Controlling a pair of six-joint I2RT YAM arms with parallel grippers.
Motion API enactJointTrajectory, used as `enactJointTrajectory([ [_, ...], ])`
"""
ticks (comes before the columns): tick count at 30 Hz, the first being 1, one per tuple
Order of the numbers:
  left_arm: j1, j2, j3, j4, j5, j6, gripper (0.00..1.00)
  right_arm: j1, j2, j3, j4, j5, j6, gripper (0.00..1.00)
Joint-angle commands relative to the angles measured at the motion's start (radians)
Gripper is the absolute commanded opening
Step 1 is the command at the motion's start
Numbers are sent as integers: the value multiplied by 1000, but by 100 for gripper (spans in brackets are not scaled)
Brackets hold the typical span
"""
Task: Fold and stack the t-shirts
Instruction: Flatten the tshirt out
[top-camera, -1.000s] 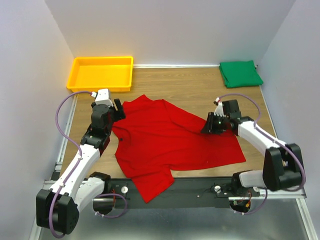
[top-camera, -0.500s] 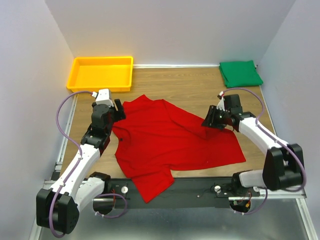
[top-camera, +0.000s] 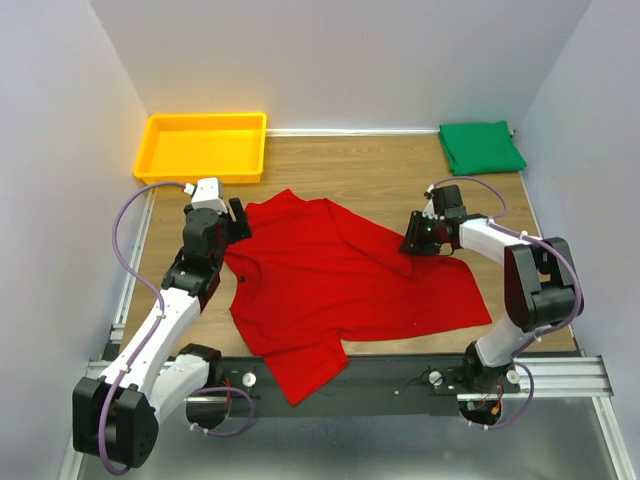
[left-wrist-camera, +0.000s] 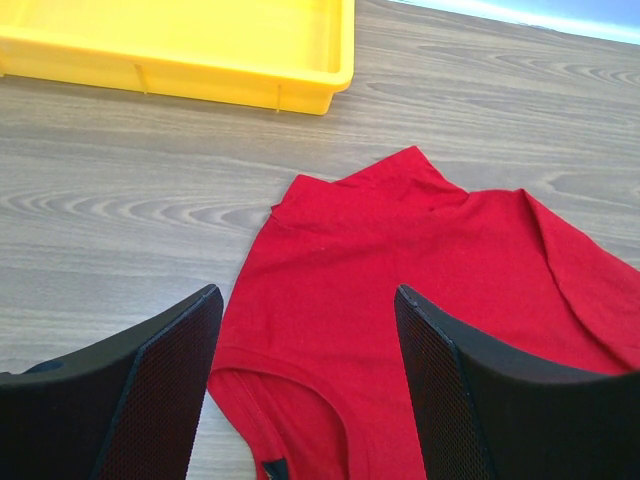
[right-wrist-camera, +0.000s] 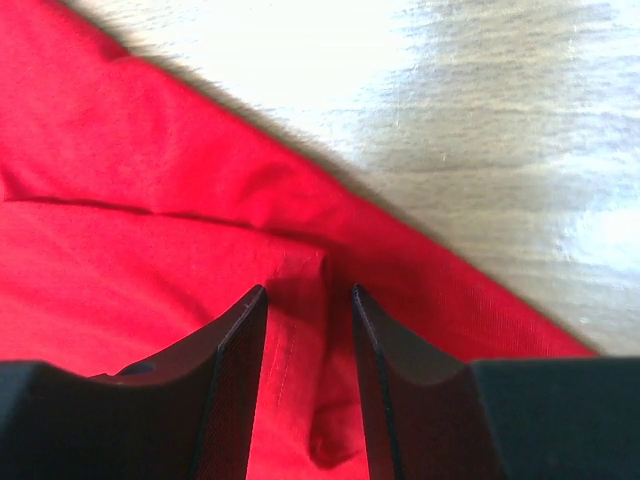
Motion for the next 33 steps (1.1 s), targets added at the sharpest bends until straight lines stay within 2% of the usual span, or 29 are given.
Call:
enactJointTrajectory([
  [1,-3,2,18,3,14,7,77,-2,37,37,61,-19,-8,45],
  [6,-5,14,21,3,14,8,77,-3,60,62,67,-45,-30,36],
  [10,-5,15,21,3,14,10,77,-2,52,97,64,-24,-40,20],
  [11,-5,17,23,3,14,10,77,-3,52,105,64,-16,-42,11],
  [13,-5,20,24,3,14,8,77,-2,64,129,64,-10,-51,2],
  [17,-3,20,23,3,14,10,77,-5,80,180,63,36,-80,1],
  [23,-5,26,20,3,9,11,77,-20,167,354,64,237,-209,1],
  [27,-5,41,21,3,7,10,77,-20,271,506,78,392,-330,1],
  [33,-5,75,23,-2,6,11,77,-22,474,720,98,469,-454,1],
])
